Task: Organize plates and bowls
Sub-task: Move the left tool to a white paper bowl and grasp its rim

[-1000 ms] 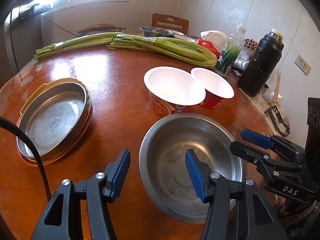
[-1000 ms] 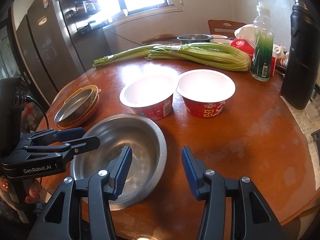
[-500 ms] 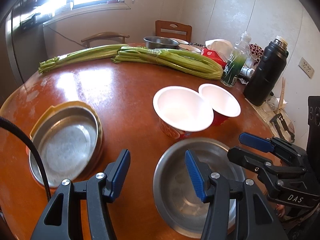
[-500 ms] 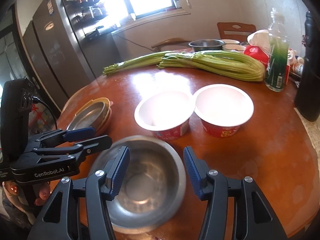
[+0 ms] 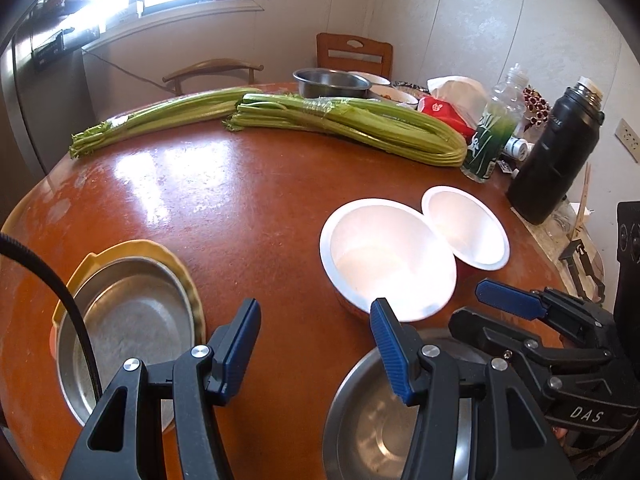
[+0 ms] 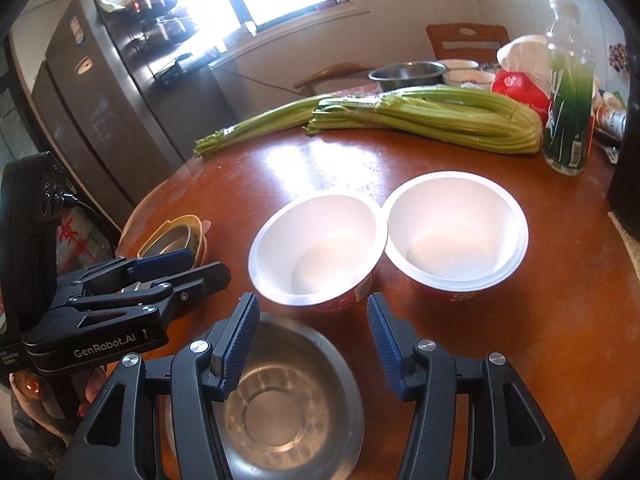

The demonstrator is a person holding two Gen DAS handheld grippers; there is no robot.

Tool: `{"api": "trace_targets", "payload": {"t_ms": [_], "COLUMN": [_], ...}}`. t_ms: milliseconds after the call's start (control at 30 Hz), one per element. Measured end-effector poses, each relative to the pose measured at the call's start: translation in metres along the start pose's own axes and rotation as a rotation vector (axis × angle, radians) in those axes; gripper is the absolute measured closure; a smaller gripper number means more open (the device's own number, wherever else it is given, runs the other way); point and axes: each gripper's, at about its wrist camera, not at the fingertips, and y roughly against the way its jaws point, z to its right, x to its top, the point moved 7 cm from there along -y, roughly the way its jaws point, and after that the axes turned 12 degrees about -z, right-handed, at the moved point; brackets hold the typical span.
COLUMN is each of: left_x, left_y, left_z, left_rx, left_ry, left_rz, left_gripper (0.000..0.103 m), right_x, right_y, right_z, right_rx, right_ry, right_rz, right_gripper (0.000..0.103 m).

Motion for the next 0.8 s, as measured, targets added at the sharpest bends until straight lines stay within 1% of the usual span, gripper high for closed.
{"api": "trace_targets", "payload": {"t_ms": [133, 267, 400, 600, 700, 800], "left_x": [0.008, 0.017, 0.025, 0.031, 0.031, 0.032], "left_y": [-0.008, -0.015, -0.026, -0.039, -0.043, -0.048], "left_z": [0.002, 0.005, 0.008, 0.007, 0.007, 0.007], "left_rx": [-0.011, -0.017, -0.046, -0.043, -0.045, -0.066], "left_ry": [-0.001, -0.004, -0.002, 0.009, 0.010, 0.015], "left_rz": [-0.020, -0.034, -0.062, -0.087, -0.095, -0.113], "left_gripper": [0.046, 0.046, 0.046, 0.046, 0.047, 0.048], "right_x": [0.004, 0.009, 0.012, 0.015, 0.016, 0.017], "right_y": [-0.008, -0.014, -0.019, -0.024, -0.024, -0.025], "right_z": [0.005, 0.007, 0.009, 0.012, 0.012, 0.012], "right_rx": [0.015, 0.025, 0.022, 0.017, 0.015, 0.008], "right_ry": [-0.019, -0.019, -0.016, -0.005, 0.005, 0.012], "right_rz": [-0.026, -0.033, -0.040, -0.040, -0.033, -0.032], "right_gripper": [0.045, 0.045, 0.045, 0.046, 0.047, 0.050]}}
